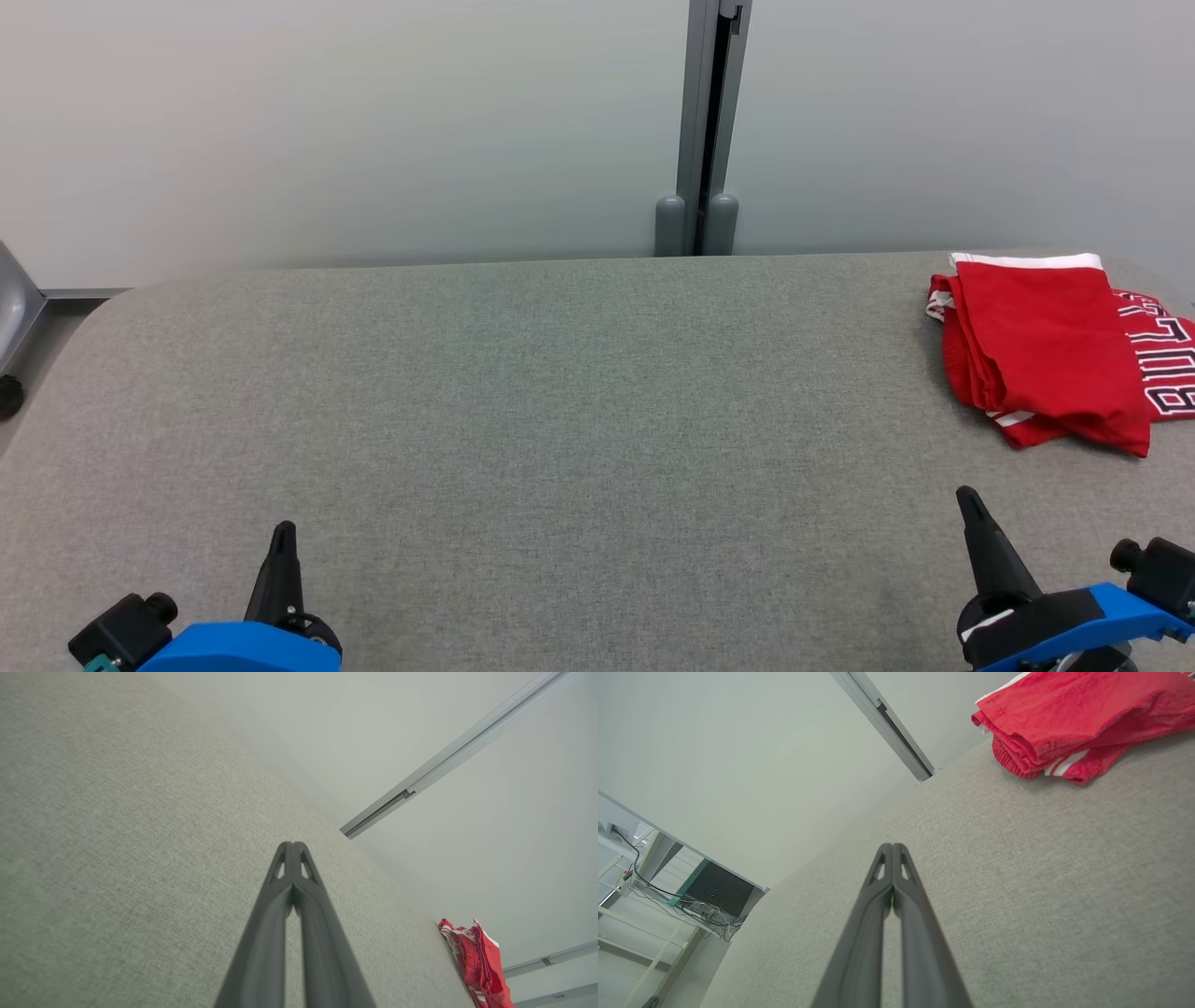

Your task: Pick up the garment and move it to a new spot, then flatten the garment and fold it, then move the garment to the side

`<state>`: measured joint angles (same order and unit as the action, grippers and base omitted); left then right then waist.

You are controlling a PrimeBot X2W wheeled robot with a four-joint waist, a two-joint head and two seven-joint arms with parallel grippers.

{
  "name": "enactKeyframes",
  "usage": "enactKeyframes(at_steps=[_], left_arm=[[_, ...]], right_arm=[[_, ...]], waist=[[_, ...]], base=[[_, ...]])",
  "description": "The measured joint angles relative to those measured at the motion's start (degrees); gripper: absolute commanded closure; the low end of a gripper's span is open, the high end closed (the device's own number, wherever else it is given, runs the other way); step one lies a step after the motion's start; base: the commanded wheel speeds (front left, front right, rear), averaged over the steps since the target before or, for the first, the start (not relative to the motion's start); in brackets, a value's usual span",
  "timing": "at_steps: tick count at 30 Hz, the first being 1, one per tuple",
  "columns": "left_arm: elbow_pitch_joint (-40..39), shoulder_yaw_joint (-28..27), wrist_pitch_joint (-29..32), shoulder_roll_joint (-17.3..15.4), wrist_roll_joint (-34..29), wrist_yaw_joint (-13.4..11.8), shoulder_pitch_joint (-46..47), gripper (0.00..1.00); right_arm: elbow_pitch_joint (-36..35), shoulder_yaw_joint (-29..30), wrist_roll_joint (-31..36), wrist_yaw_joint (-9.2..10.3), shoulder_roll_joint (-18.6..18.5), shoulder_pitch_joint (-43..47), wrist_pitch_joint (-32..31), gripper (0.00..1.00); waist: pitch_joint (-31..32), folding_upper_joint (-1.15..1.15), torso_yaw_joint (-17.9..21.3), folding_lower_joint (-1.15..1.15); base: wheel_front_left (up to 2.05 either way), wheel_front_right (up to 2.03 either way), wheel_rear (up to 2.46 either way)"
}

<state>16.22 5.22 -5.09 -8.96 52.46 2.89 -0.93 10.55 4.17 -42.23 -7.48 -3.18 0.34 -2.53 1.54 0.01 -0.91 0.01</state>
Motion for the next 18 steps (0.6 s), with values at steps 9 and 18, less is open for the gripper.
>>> enactKeyframes(at_steps=[9,18], left_arm=[[-0.3,-1.6,1.5,0.8,5.6,0.6,1.0,1.00],[-0.5,-3.1,3.1,1.6,10.6,1.2,1.7,1.00]], right_arm=[[0.5,0.3,-7.0,0.00,0.0,-0.8,-0.5,1.00],[1.0,0.6,-13.3,0.00,0.1,-1.4,-1.0,1.00]], waist=[[-0.2,0.00,0.1,0.00],[-0.3,0.00,0.2,0.00]], base=[[0.00,0.00,0.00],[0.00,0.00,0.00]])
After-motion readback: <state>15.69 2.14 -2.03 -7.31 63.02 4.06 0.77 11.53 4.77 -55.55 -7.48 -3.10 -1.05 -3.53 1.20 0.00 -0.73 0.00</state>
